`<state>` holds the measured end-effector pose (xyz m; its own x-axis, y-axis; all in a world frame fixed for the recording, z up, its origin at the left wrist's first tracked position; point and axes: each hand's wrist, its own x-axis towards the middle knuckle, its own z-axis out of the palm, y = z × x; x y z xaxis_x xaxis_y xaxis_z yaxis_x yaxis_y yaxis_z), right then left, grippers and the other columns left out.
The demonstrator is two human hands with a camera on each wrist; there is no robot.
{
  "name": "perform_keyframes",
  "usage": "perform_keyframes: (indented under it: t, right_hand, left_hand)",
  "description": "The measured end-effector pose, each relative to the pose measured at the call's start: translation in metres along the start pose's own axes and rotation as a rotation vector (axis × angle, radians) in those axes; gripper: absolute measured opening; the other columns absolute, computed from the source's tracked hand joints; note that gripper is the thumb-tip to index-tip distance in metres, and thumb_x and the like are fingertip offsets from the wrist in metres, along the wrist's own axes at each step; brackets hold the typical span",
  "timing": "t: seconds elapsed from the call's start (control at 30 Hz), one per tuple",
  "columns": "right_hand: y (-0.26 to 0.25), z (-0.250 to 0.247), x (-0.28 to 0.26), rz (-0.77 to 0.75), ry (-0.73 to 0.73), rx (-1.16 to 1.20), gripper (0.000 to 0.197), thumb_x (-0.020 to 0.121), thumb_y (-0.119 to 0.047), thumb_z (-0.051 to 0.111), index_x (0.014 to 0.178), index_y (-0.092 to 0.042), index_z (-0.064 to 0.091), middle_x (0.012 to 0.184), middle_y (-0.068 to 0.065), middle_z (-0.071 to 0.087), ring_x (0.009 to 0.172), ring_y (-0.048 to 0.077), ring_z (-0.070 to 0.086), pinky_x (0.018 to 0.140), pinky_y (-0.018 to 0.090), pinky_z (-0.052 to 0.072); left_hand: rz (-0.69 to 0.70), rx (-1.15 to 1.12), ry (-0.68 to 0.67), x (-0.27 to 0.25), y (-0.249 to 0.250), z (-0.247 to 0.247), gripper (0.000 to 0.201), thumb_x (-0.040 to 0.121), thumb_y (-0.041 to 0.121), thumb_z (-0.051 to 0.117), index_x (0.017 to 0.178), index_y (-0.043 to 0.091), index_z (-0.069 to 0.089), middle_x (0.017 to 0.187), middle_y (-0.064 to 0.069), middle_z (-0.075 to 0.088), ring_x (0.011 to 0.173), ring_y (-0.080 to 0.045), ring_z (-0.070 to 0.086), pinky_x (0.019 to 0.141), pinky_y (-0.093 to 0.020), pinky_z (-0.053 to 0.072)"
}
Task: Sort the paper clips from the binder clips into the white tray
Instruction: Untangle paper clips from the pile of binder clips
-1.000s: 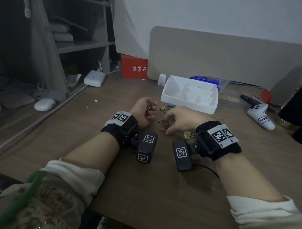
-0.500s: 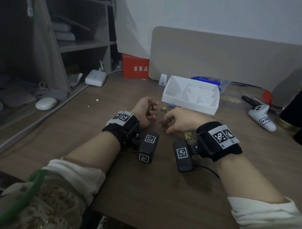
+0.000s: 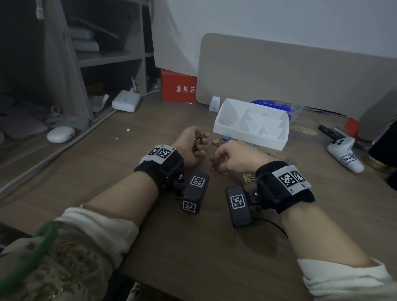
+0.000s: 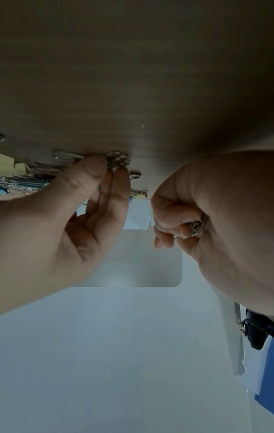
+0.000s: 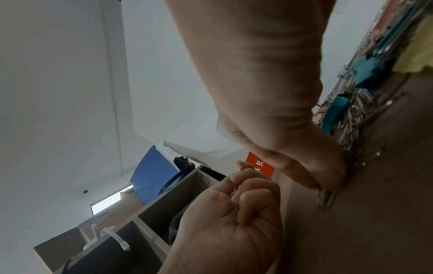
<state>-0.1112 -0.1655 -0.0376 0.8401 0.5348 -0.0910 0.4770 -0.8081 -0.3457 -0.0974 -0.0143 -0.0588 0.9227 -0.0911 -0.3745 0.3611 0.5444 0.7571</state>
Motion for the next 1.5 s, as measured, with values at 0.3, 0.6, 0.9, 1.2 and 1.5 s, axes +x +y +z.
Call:
perform_keyframes:
  t: [0.3,0.6,0.9,1.2,1.5]
  right_hand:
    - [-0.002,0.003,0.001,0.039,0.017,-0.073,0.016,0.087,-0.016,0.065,0.101,-0.014,0.072,0.085,-0.002,0.063,0.079,0.013,0.057,0.071,0.026,0.044]
    - [-0.003,0.005,0.002,0.062,-0.017,-0.175,0.015,0.087,-0.016,0.061,0.100,-0.009,0.067,0.094,0.007,0.066,0.087,0.024,0.062,0.082,0.038,0.054]
    - [-0.006,0.004,-0.001,0.031,-0.023,-0.224,0.011,0.089,-0.016,0.060,0.097,-0.012,0.065,0.089,0.003,0.062,0.087,0.023,0.061,0.080,0.036,0.052]
    - [-0.003,-0.002,-0.001,0.061,0.170,-0.165,0.006,0.090,-0.017,0.059,0.093,-0.021,0.064,0.096,-0.002,0.064,0.092,0.021,0.060,0.082,0.036,0.050]
    - [0.000,-0.007,0.007,0.003,0.606,0.155,0.006,0.091,-0.017,0.060,0.092,-0.017,0.066,0.088,0.000,0.067,0.085,0.021,0.062,0.079,0.038,0.052]
  left_hand:
    - [0.004,0.011,0.005,-0.001,0.000,0.001,0.036,0.098,0.025,0.033,0.068,0.010,0.047,0.043,0.004,0.040,0.027,-0.006,0.027,0.028,-0.012,0.015]
    - [-0.002,0.021,0.002,-0.003,-0.001,0.001,0.037,0.098,0.026,0.032,0.068,0.011,0.046,0.043,0.004,0.039,0.028,-0.005,0.026,0.029,-0.014,0.013]
    - [-0.004,0.023,0.005,-0.002,-0.001,0.000,0.036,0.097,0.026,0.032,0.068,0.011,0.047,0.043,0.004,0.040,0.028,-0.005,0.026,0.029,-0.013,0.014]
    - [-0.009,0.029,-0.020,-0.002,-0.001,0.000,0.036,0.097,0.026,0.032,0.067,0.011,0.046,0.044,0.004,0.039,0.028,-0.005,0.026,0.028,-0.014,0.014]
    - [-0.146,0.168,-0.048,-0.007,-0.002,0.003,0.036,0.098,0.027,0.032,0.069,0.010,0.045,0.045,0.002,0.040,0.028,-0.005,0.024,0.028,-0.012,0.012]
